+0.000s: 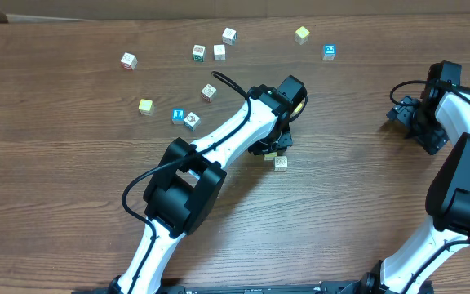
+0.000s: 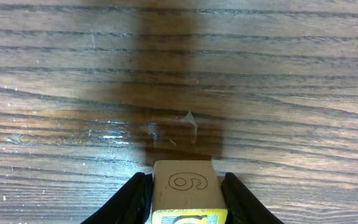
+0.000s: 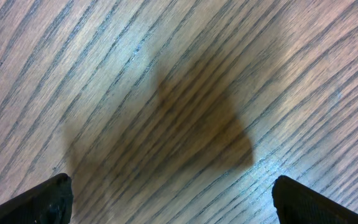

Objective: Form a circle

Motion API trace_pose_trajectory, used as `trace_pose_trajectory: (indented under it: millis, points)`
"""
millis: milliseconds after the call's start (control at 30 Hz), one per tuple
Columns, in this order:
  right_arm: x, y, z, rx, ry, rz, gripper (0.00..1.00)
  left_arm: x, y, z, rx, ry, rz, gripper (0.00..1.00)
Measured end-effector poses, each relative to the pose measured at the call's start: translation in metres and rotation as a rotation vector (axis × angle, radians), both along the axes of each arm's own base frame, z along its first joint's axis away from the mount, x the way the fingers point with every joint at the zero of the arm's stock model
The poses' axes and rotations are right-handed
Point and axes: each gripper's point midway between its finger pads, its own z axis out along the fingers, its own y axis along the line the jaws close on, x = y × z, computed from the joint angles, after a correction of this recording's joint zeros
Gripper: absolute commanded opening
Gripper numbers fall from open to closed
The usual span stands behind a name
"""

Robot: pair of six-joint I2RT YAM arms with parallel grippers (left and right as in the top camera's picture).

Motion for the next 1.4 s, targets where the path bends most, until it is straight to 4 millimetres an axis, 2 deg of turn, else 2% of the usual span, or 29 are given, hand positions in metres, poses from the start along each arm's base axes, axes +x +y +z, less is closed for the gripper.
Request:
trace_pose_trajectory:
  millis: [733, 867, 1000, 1400]
  points:
    - [0.0, 0.0, 0.0, 0.0, 0.0, 0.0, 1.0, 0.0, 0.0011, -0.0001, 0.009, -0.005, -0.048, 0.36]
    - [-0.0001, -0.0001, 0.0, 0.0, 0.0, 0.0, 1.0, -0.0001, 0.0011, -0.0001, 0.009, -0.006, -0.053, 0.48]
    - [-0.0002, -0.0002, 0.0, 0.0, 0.0, -0.001, 1.0, 0.0, 0.0011, -0.0001, 0.009, -0.006, -0.056, 0.56]
    - [-0.0001, 0.0, 0.0, 0.0, 0.0, -0.001, 1.0, 0.0032, -0.0014, 0.0004, -0.001, -0.02, -0.059, 0.66]
